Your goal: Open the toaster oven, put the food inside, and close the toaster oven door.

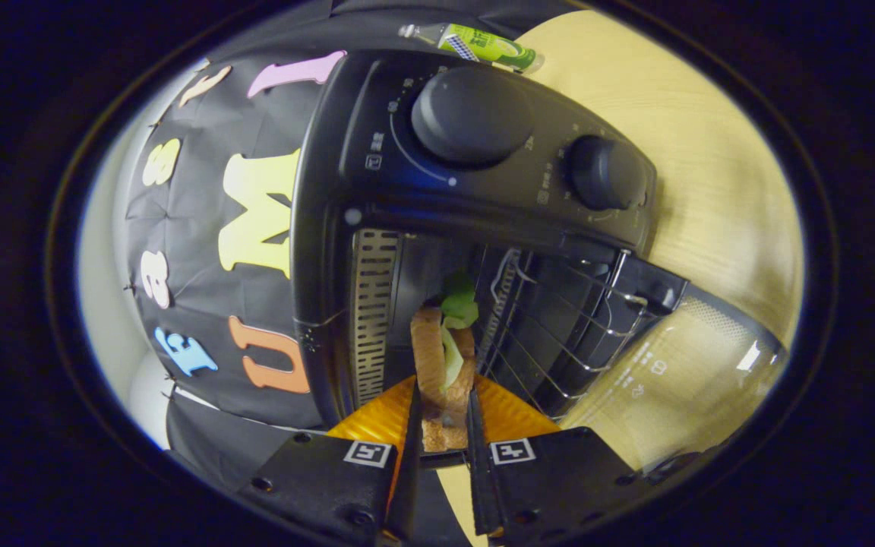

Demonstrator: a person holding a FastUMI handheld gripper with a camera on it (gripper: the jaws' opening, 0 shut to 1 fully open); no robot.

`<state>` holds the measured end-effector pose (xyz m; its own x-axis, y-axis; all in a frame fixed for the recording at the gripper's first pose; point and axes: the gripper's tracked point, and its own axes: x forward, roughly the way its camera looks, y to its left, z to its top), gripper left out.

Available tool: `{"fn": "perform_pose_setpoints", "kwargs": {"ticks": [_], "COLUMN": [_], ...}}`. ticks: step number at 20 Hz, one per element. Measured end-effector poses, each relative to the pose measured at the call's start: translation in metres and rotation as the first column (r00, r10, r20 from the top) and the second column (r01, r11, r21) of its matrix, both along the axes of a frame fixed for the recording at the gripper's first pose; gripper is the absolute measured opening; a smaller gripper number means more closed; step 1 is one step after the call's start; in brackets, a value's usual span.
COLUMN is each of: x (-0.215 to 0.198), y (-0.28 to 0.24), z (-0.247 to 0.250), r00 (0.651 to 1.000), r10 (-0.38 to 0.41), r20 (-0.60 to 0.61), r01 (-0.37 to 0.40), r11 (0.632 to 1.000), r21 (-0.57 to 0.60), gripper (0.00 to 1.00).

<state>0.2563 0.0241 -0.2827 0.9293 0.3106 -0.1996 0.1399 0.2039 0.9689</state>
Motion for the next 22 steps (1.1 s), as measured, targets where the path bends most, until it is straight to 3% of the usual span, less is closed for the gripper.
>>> {"fn": "perform_pose_setpoints", "kwargs": {"ticks": [5, 8, 10, 12, 14, 16, 22], "x": [0.003, 0.000, -0.007, -0.018, -0.026, -0.041, -0.080], "y": [0.009, 0.022, 0.034, 0.042, 0.042, 0.042, 0.032], "z": [-0.010, -0.007, -0.015, -0.022, -0.022, -0.019, 0.006], "r00": [0.999, 0.997, 0.986, 0.972, 0.962, 0.950, 0.938], "r10": [-0.016, 0.027, 0.098, 0.146, 0.160, 0.181, 0.237], "r20": [-0.045, -0.072, -0.133, -0.185, -0.219, -0.254, -0.252], "r01": [0.012, -0.042, -0.138, -0.213, -0.250, -0.293, -0.346], "r11": [0.997, 0.977, 0.930, 0.878, 0.838, 0.797, 0.651], "r21": [-0.082, -0.209, -0.341, -0.430, -0.486, -0.528, -0.676], "gripper": [0.39, 0.53, 0.66, 0.70, 0.73, 0.84, 0.89]}}
